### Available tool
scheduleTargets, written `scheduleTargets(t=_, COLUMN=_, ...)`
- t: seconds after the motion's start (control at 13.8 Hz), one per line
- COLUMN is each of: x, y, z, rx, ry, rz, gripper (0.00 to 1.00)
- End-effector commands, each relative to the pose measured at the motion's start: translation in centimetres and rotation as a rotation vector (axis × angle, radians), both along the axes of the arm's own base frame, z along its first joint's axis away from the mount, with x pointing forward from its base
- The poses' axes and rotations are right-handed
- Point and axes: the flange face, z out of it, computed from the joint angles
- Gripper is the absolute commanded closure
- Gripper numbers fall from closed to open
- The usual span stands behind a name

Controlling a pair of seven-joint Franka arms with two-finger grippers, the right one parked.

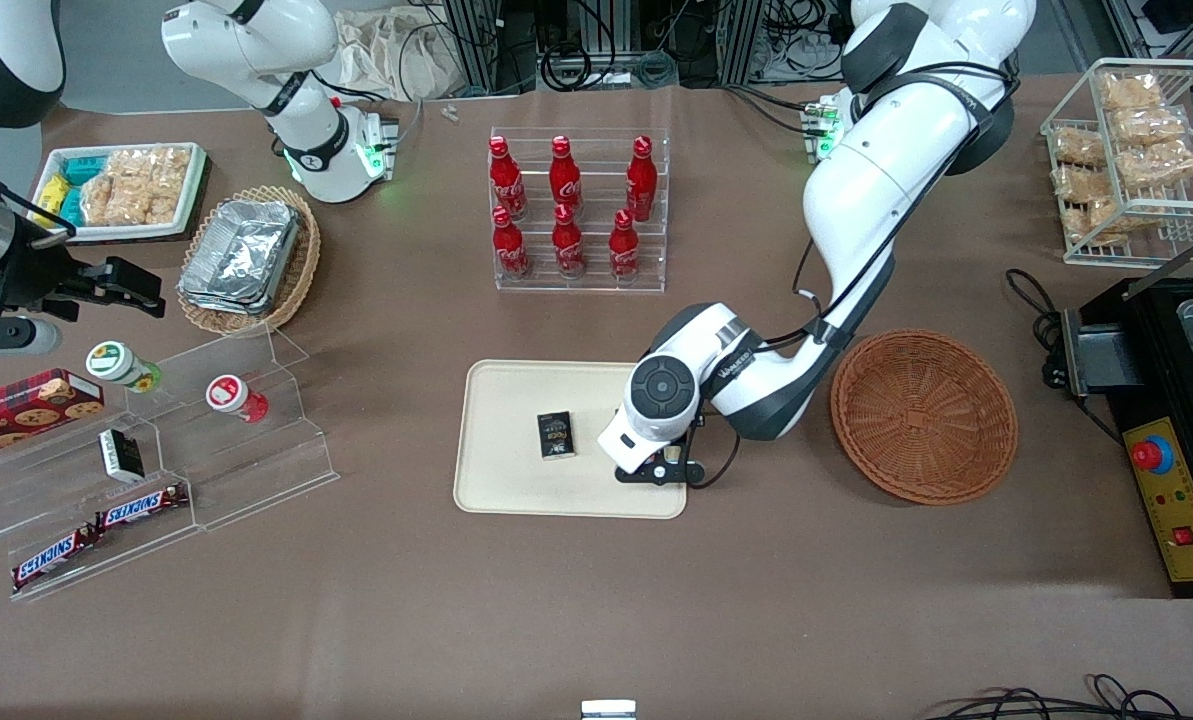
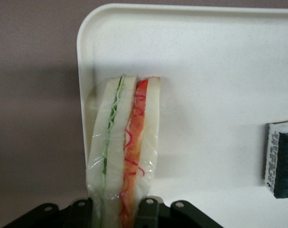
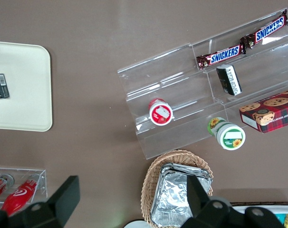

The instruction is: Place sandwich from basket to tray

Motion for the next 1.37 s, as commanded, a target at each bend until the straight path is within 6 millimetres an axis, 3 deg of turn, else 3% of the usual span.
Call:
scheduleTargets(t=0.0, x=0.6, y=0.3, z=0.6, rx=0.014, ry=-0.019, rz=0.019, gripper=0.00)
scheduleTargets(t=0.14, x=0.3, y=0.7, z=1.5, rx=0.051, ry=0.003, rz=0.017, gripper=0.00)
scheduleTargets(t=0.22, x=0.1, y=0.9, z=2.8, rx=0.072, ry=0.010, rz=0.016, gripper=0.00)
scheduleTargets(t=0.43, x=0.2, y=2.7, z=8.9, rx=0.129, ry=-0.002, rz=0.031, gripper=0.00)
scheduleTargets(t=0.65, x=0.2, y=7.0, z=16.4, rx=0.202, ry=0.009, rz=0.068, gripper=0.01)
scheduleTargets(t=0.87, x=-0.2, y=12.7, z=23.9, rx=0.096, ry=0.033, rz=0.150, gripper=0.02)
scheduleTargets(t=0.94, x=-1.3, y=13.9, z=25.8, rx=0.086, ry=0.033, rz=0.139, gripper=0.02)
scheduleTargets(t=1.16, x=-3.9, y=17.0, z=28.7, rx=0.136, ry=-0.010, rz=0.167, gripper=0.02)
scheduleTargets(t=1.3, x=-3.9, y=20.2, z=31.1, rx=0.133, ry=-0.031, rz=0.214, gripper=0.02)
